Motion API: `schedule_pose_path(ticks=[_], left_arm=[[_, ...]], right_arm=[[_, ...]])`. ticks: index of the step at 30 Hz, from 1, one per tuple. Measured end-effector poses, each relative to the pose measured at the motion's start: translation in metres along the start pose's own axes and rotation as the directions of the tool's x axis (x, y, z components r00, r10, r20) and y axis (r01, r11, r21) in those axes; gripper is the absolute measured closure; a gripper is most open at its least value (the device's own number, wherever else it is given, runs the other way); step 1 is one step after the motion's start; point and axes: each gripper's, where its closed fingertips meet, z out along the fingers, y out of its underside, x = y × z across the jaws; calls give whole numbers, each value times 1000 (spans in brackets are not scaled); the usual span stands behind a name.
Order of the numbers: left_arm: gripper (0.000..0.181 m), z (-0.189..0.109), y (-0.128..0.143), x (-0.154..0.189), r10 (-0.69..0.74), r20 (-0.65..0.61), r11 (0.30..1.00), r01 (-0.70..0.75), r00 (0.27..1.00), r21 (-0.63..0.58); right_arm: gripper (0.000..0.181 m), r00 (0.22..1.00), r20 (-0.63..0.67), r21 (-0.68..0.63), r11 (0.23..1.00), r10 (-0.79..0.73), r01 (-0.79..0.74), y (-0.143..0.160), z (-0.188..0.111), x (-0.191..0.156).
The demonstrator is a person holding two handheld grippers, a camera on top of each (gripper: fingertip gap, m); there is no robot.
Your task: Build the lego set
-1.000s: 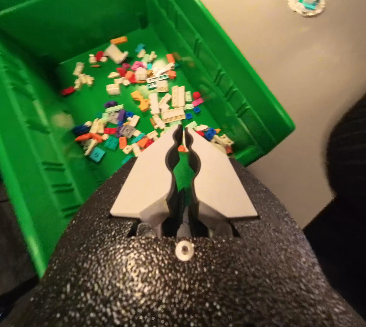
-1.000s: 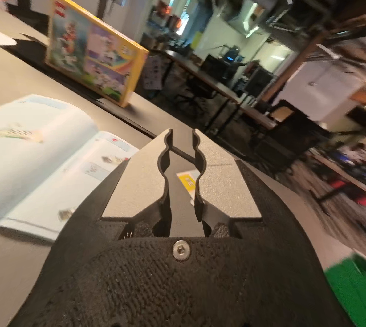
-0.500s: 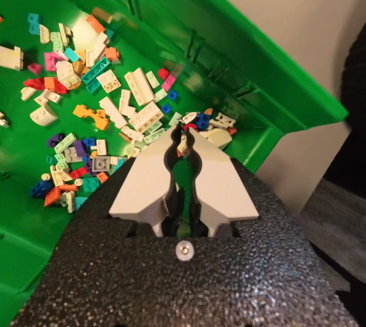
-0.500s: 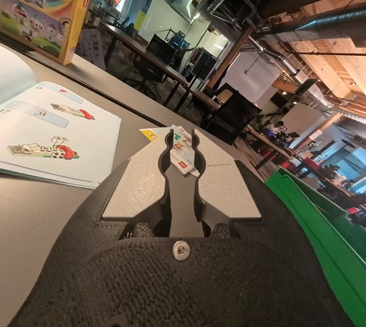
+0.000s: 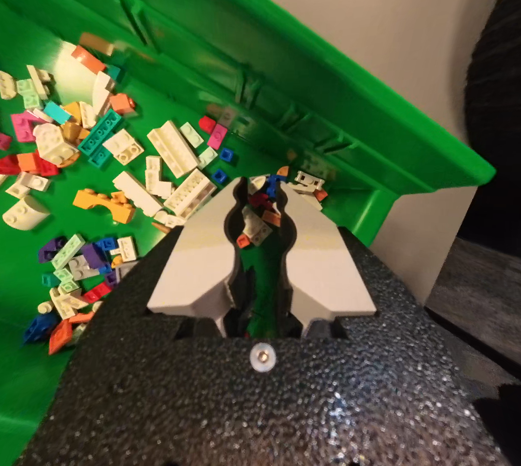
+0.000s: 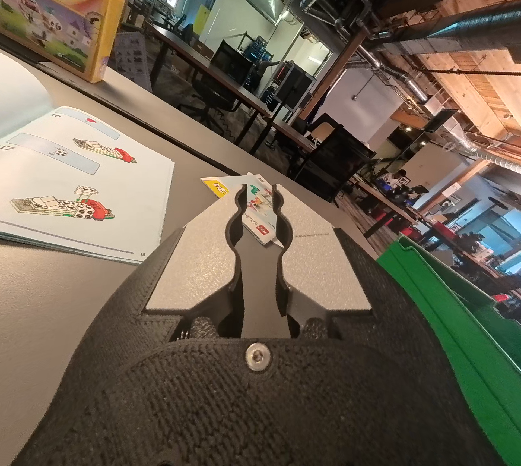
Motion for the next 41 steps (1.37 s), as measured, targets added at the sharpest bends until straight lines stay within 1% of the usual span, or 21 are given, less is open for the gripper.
schedule_pose_path(ticks=[6, 14, 19, 25, 29, 31, 33, 34, 36, 37, 39, 40, 41], left_arm=[[166, 0, 0, -3, -13, -5, 1000, 13, 1000, -4], [169, 1, -1, -1, 38, -8, 998, -38, 999, -44], [167, 2, -8, 0, 45, -34, 999, -46, 998, -24], [173, 6, 2, -6, 17, -20, 995, -19, 1000, -99], [175, 6, 3, -4, -5, -33, 995, 2, 999, -103], [177, 5, 4, -5, -1, -20, 995, -1, 1000, -95], [177, 0, -1, -11, 11, 49, 999, -9, 999, -41], [178, -5, -7, -15, 17, 101, 1000, -18, 995, 14], [179, -26, -26, -24, 19, 235, 982, -63, 972, 179], [179, -40, -37, -27, 9, 305, 956, -98, 952, 278], [179, -70, -55, -23, -32, 379, 876, -157, 925, 456], [179, -82, -60, -21, -55, 400, 837, -176, 915, 519], [180, -91, -61, -19, -76, 411, 810, -184, 908, 556]], right_arm=[[166, 1000, -2, 2, 1000, 4, -4, 0, 0, 1], [166, 1000, -3, 4, 1000, 4, -4, 0, 0, 1], [166, 1000, -5, 12, 1000, 11, -10, -1, -1, 2], [166, 1000, -3, 22, 1000, 14, -14, -2, -1, 2], [166, 1000, -3, 28, 999, 20, -20, -3, -2, 2], [167, 1000, -1, 31, 999, 19, -19, -3, -2, 2], [167, 1000, 1, 33, 999, 18, -18, -4, -2, 1], [167, 1000, 1, 34, 999, 18, -19, -4, -2, 1], [166, 1000, 0, 35, 999, 19, -19, -4, -2, 1], [166, 1000, -1, 34, 999, 19, -19, -4, -2, 2], [167, 1000, -2, 33, 999, 18, -18, -4, -2, 2], [167, 1000, -3, 32, 999, 17, -17, -4, -2, 2], [167, 1000, -2, 31, 999, 16, -16, -4, -1, 1]])
